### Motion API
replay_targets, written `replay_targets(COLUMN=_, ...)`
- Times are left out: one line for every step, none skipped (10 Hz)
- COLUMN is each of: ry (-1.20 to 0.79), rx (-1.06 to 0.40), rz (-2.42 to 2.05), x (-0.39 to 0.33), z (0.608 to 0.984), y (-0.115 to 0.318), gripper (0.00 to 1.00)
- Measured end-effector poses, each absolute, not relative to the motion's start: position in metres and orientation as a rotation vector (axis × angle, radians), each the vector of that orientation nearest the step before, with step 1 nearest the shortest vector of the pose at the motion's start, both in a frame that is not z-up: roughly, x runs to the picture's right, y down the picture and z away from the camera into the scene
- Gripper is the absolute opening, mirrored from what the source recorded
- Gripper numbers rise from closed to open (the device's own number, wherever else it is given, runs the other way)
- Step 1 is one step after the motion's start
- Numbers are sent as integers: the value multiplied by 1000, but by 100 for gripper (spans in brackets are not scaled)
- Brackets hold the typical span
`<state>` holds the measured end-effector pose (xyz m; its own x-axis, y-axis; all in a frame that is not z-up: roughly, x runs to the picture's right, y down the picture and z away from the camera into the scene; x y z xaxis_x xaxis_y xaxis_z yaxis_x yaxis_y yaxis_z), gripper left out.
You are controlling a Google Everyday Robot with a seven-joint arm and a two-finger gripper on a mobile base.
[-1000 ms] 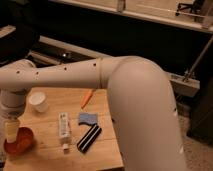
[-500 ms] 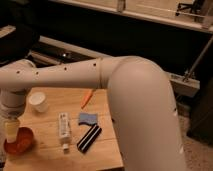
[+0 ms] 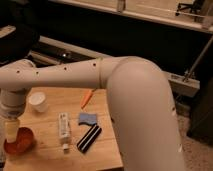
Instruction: Pick up the ceramic bowl
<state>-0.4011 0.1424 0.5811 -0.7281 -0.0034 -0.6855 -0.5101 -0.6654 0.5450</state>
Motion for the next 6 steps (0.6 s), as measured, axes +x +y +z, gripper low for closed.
replay_targets(ry=1115, rx=-973, rz=2429, x=-406, z=586, y=144, gripper=80)
replay_targets(ry=1134, rx=-976, rz=2425, x=-412, z=594, y=145, gripper=80)
replay_targets(ry=1145, rx=-974, rz=2426, x=-418, z=607, y=146, gripper=80)
replay_targets(ry=1150, rx=-969, rz=2430, x=-422, z=619, y=147, gripper=80)
replay_targets(ry=1147, rx=-962, rz=2436, x=-427, z=633, y=149, gripper=80)
replay_targets(ry=1132, rx=-955, rz=2442, x=-433, z=648, y=151, gripper=80)
